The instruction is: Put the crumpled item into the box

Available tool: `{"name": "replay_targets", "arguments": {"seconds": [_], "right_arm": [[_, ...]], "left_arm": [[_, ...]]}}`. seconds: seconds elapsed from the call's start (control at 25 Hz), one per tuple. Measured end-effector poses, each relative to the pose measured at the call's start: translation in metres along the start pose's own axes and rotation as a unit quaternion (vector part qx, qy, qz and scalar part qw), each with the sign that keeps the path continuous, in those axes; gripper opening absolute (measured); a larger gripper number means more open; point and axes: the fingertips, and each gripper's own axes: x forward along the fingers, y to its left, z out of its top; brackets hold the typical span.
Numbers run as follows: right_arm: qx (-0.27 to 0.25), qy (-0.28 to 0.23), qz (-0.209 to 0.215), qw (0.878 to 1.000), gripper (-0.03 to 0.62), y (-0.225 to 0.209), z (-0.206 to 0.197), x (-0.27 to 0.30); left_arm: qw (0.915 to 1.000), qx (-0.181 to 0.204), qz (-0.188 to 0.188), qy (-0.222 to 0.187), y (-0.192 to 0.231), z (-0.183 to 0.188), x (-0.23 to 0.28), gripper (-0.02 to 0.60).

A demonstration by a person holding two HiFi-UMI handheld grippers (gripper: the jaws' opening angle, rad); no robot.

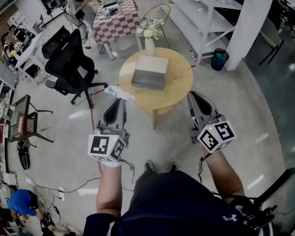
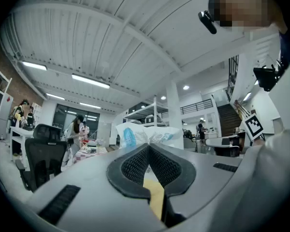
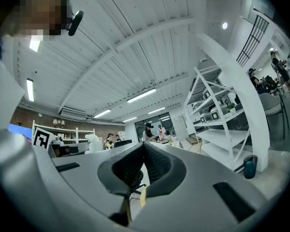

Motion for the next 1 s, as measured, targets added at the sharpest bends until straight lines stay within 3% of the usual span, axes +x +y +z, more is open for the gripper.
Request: {"name": "replay_targets", "arguments": {"seconds": [0.44, 1.0], "right_arm": [[0.019, 0.018, 0.019, 0.999, 0.002, -0.014, -0.009, -0.012], [0.019, 0.029, -0.006, 0.999, 0.002, -0.037, -0.029, 0.035]], "left_arm": [[0.9999, 0.001, 0.010, 0.004, -0.021, -0.004, -0.001, 0.017], [0.9998, -0.013, 0.002, 0.018, 0.023, -0.030, 0.045, 0.017]]}}
